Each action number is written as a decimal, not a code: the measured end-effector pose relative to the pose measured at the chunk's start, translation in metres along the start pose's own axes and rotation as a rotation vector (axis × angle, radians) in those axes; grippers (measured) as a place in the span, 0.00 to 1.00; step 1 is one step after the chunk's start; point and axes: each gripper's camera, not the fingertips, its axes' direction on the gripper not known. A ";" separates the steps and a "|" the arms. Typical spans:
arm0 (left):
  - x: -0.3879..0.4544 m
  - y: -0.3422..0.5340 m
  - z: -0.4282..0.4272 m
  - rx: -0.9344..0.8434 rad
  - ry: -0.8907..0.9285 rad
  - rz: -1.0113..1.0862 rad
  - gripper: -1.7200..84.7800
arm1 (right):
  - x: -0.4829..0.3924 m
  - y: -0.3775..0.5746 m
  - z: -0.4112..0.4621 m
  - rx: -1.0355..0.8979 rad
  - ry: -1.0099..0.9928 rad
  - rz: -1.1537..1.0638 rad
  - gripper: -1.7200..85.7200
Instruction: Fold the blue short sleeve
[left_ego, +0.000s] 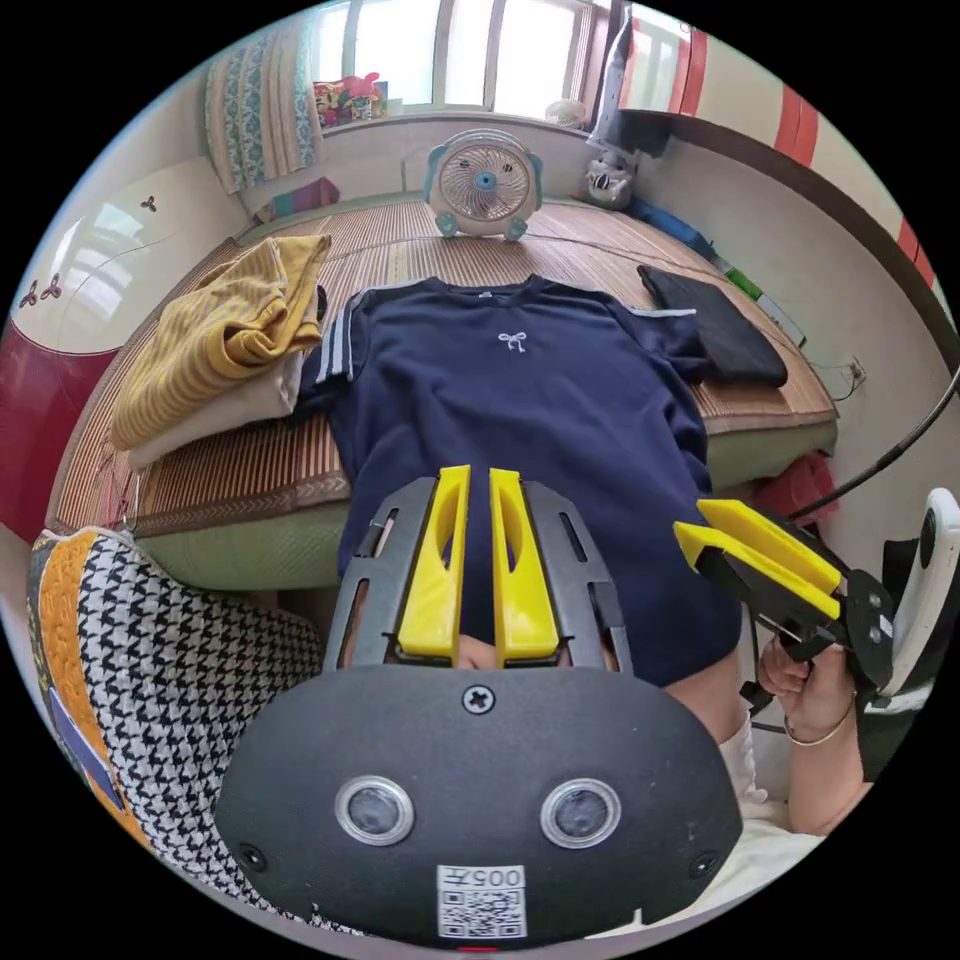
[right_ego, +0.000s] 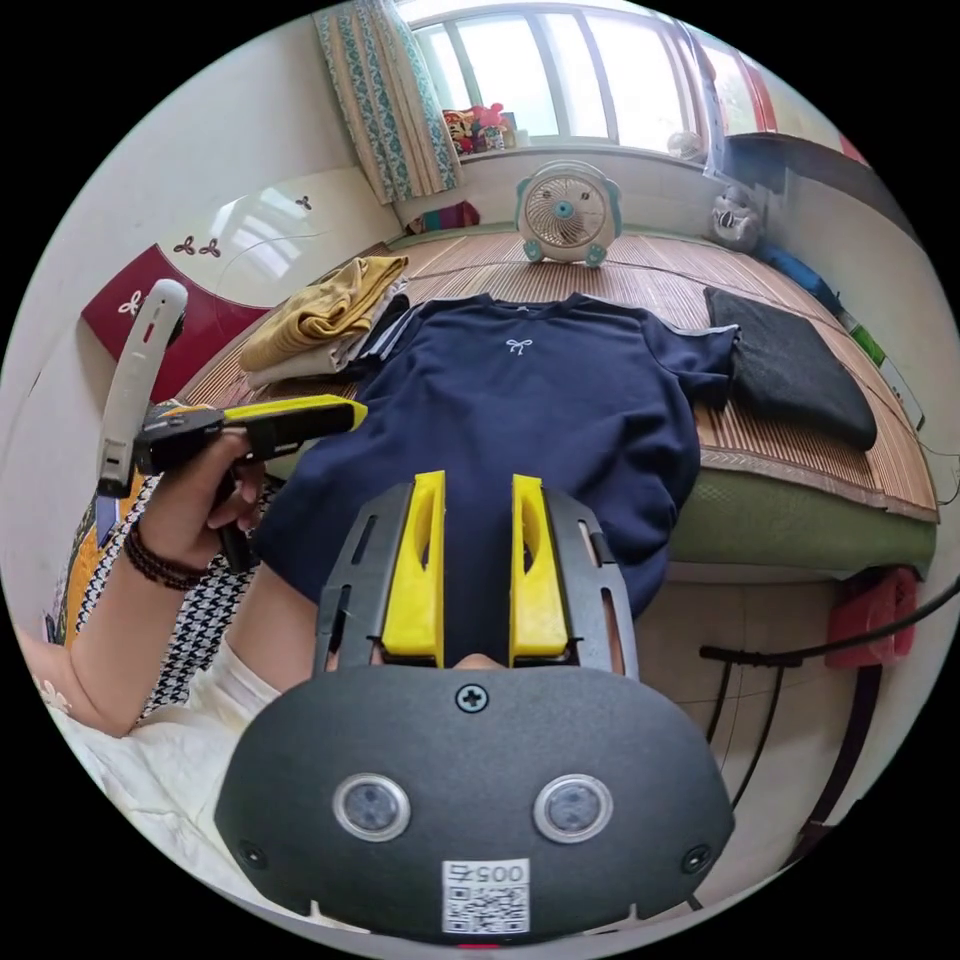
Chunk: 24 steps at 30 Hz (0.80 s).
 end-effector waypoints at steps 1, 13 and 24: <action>0.005 0.009 -0.001 -0.013 -0.054 0.026 0.07 | -0.004 0.002 0.002 -0.013 0.012 -0.001 0.12; -0.008 0.054 -0.009 -0.025 -0.016 -0.012 0.02 | -0.036 0.038 0.015 -0.048 0.071 -0.090 0.12; -0.020 0.072 -0.011 0.021 0.026 -0.019 0.01 | -0.047 0.058 0.024 -0.047 0.114 -0.108 0.12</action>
